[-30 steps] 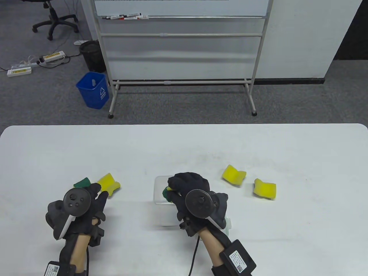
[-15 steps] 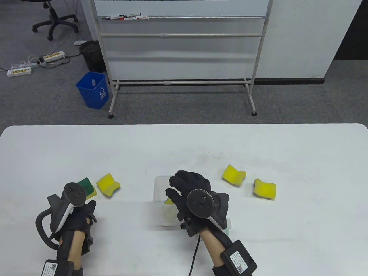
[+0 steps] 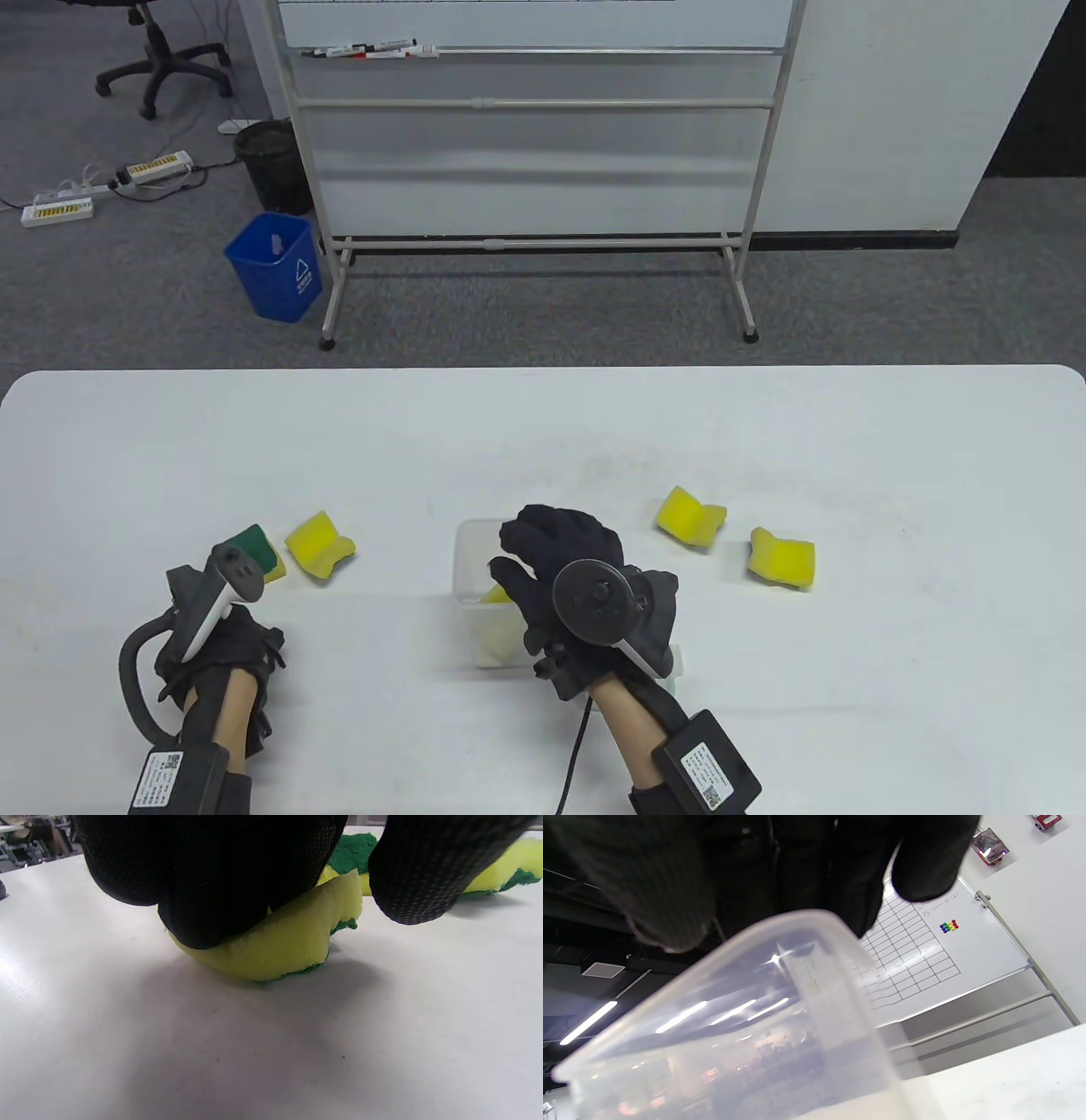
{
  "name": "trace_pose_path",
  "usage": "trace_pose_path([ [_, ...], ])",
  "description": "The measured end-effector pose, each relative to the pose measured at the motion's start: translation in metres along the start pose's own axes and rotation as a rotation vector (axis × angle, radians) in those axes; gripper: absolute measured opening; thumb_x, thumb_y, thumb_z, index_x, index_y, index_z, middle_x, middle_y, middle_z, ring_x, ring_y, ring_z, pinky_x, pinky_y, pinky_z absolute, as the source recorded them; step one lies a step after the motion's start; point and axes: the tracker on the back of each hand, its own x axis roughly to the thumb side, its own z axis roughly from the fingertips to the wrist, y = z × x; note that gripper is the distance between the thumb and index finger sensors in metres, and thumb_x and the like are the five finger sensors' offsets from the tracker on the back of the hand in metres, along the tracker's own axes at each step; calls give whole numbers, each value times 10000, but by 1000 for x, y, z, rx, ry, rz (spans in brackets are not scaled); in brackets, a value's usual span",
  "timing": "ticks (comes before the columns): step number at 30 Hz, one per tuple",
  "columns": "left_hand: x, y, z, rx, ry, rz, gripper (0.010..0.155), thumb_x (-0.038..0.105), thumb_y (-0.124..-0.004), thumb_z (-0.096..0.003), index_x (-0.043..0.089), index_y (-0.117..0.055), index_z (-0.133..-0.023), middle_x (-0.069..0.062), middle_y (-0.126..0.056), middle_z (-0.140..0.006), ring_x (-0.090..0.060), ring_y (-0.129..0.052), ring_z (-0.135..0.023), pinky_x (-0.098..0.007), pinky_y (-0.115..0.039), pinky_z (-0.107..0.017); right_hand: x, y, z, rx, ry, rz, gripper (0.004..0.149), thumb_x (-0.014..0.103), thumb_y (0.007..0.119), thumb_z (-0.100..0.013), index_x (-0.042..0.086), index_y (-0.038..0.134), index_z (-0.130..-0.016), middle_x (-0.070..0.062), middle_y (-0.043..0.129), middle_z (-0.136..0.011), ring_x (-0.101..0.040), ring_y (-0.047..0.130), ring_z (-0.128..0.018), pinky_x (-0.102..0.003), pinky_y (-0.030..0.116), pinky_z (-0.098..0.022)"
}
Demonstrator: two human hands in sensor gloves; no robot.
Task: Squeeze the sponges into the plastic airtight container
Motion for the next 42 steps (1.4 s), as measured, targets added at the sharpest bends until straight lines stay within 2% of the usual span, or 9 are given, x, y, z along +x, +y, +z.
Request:
trace_pose_path([
  [9, 7, -4, -3, 103, 29, -73, 473, 419, -849, -447, 168, -819, -847, -106, -981, -767, -275, -1040, -630, -465, -865, -542, -1, -2, 0, -4, 8, -6, 504, 500, 910, -383, 239, 971, -810, -41, 931, -929, -307, 902, -851, -550, 695, -661],
  [13, 6, -2, -3, 119, 45, -65, 444, 399, -851, -447, 173, -833, -829, -94, -996, -741, -262, -1047, -606, -456, -871, -530, -2, -3, 0, -9, 14, -16, 502, 500, 909, -385, 238, 972, -809, -38, 929, -931, -309, 901, -851, -550, 694, -662],
  [18, -1, 10, 9, 149, 35, 19, 435, 399, -853, -444, 181, -842, -820, -78, -1009, -739, -255, -1051, -606, -452, -873, -531, -3, -7, 0, -22, 18, -31, 503, 498, 911, -384, 237, 972, -810, -43, 930, -930, -308, 902, -851, -552, 693, -661],
  [22, -3, 29, 29, 229, -24, 118, 434, 400, -853, -442, 181, -844, -816, -77, -1015, -730, -253, -1055, -597, -449, -878, -525, -2, -10, -1, -38, 21, -46, 509, 499, 910, -385, 237, 965, -817, -38, 927, -932, -310, 903, -848, -549, 695, -661],
  [25, 0, 46, 51, 356, -121, 240, 437, 404, -850, -440, 181, -842, -815, -75, -1017, -726, -248, -1060, -590, -445, -883, -518, -1, -14, -1, -46, 22, -63, 515, 499, 910, -386, 237, 959, -826, -45, 923, -936, -307, 903, -849, -548, 695, -661],
  [28, 11, 61, 72, 497, -305, 422, 437, 399, -847, -437, 178, -842, -814, -78, -1018, -726, -252, -1062, -589, -452, -885, -514, -1, -18, -1, -58, 24, -86, 533, 504, 907, -386, 240, 942, -848, -50, 922, -937, -310, 906, -844, -545, 701, -657],
  [35, 43, 95, 109, 628, -628, 730, 438, 405, -841, -441, 189, -833, -822, -65, -1011, -740, -242, -1060, -601, -450, -888, -520, 5, -26, 1, -74, 33, -189, 634, 522, 896, -392, 239, 835, -955, -59, 922, -934, -308, 921, -823, -535, 714, -646],
  [38, 59, 105, 131, 609, -768, 893, 436, 413, -830, -452, 198, -821, -830, -54, -1003, -752, -232, -1053, -616, -446, -885, -529, 8, -27, 3, -75, 65, -277, 781, 571, 852, -402, 176, 670, -1050, -76, 893, -951, -313, 918, -819, -530, 720, -638],
  [42, 88, 104, 156, 517, -952, 1044, 435, 420, -824, -459, 204, -813, -837, -47, -998, -760, -224, -1053, -622, -441, -886, -532, 10, -24, 5, -12, 114, -451, 836, 622, 813, -403, 144, 629, -1063, -107, 873, -967, -341, 910, -821, -537, 717, -633],
])
